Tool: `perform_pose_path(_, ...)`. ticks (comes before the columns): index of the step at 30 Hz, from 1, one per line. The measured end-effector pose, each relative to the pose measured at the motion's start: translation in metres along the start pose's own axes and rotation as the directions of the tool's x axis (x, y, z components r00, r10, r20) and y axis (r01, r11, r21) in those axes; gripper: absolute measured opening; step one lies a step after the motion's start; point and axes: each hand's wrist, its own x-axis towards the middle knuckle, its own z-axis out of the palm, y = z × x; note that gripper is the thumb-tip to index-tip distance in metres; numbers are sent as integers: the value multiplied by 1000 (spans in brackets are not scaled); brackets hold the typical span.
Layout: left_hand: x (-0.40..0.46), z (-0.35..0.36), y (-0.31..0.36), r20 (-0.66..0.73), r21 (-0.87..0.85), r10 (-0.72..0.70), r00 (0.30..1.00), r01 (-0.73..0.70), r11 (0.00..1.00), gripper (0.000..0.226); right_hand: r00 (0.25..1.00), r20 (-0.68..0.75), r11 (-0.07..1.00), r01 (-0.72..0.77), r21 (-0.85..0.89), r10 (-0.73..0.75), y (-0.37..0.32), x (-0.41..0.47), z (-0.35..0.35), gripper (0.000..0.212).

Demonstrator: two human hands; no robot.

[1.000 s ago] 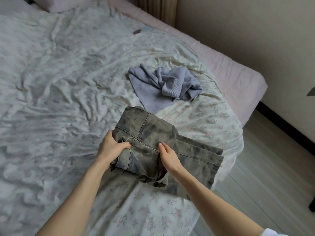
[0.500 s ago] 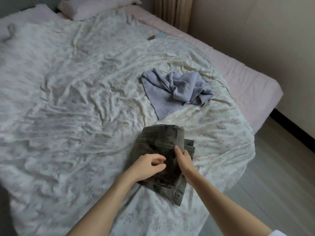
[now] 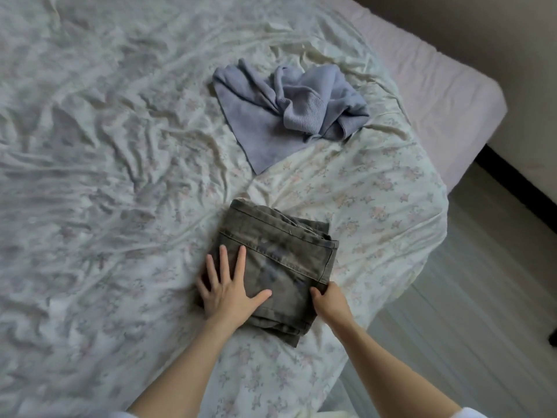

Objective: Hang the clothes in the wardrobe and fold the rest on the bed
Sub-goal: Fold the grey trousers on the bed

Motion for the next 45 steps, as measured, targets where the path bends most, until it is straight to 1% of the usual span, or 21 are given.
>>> perform_pose_path(2,-6,9,3,-52,-15,-44,998,43,999,103,995,-80,999,51,-13,-52,-1,-4,-3,37)
perform_pose_path(3,-10,13,6,-78,-48,-74,994,70,996,101,978,-160,991,129,-35,-133,-3,-7,-6,48)
perform_pose_path(4,-14,16,9,-104,-79,-101,989,93,993,99,934,-262,970,231,-81,-244,-7,-10,-9,57)
perform_pose_path(5,-20,20,13,-127,-131,-147,981,130,983,97,857,-341,921,340,-188,-386,-16,-13,-14,62)
perform_pose_path(6,-27,23,18,-146,-181,-196,970,169,969,94,771,-351,839,423,-343,-532,-24,-13,-17,63)
perform_pose_path(7,-34,26,24,-158,-236,-240,958,199,951,93,699,-302,733,467,-494,-649,-35,-10,-20,63)
perform_pose_path(8,-41,28,30,-165,-307,-294,942,234,922,92,648,-199,608,502,-615,-735,-47,-6,-23,62)
perform_pose_path(10,-52,30,35,-118,-481,-431,895,328,813,91,581,61,363,583,-727,-811,-74,13,-24,62)
perform_pose_path(11,-55,29,37,-78,-571,-472,878,348,743,92,594,137,316,592,-742,-793,-82,21,-27,63)
perform_pose_path(13,-55,31,38,48,-778,-598,800,406,480,97,623,315,223,631,-743,-716,-105,46,-24,67)
perform_pose_path(14,-55,31,41,69,-844,-621,781,377,380,99,641,369,206,642,-739,-673,-112,56,-25,70)
perform_pose_path(16,-51,31,50,50,-920,-659,750,291,261,101,631,476,172,694,-699,-612,-124,73,-27,74)
perform_pose_path(20,-39,30,72,70,-966,-733,677,228,118,99,560,578,146,781,-607,-594,-132,89,-39,81)
perform_pose_path(26,-32,32,76,107,-994,-757,644,87,-66,98,492,561,121,813,-569,-666,-133,83,-35,83)
perform_pose_path(29,-31,32,73,122,-992,-754,645,57,-112,98,499,538,209,834,-511,-679,-135,81,-34,82)
perform_pose_path(32,-29,31,73,164,-979,-729,665,19,-203,101,576,513,357,809,-466,-636,-138,82,-33,78)
perform_pose_path(35,-25,31,67,177,-955,-692,700,-48,-293,103,598,525,358,794,-492,-606,-141,84,-29,78)
perform_pose_path(36,-26,31,65,180,-946,-685,706,-67,-318,102,585,518,341,800,-493,-624,-142,81,-28,78)
perform_pose_path(38,-30,27,63,173,-941,-689,703,-89,-327,98,547,494,315,820,-478,-676,-140,73,-29,76)
perform_pose_path(42,-53,5,50,90,-944,-751,655,-185,-274,94,466,441,289,864,-412,-767,-141,32,-26,75)
perform_pose_path(45,-86,-29,12,-7,-944,-821,570,-276,-184,91,355,400,240,920,-309,-845,-157,-22,-2,75)
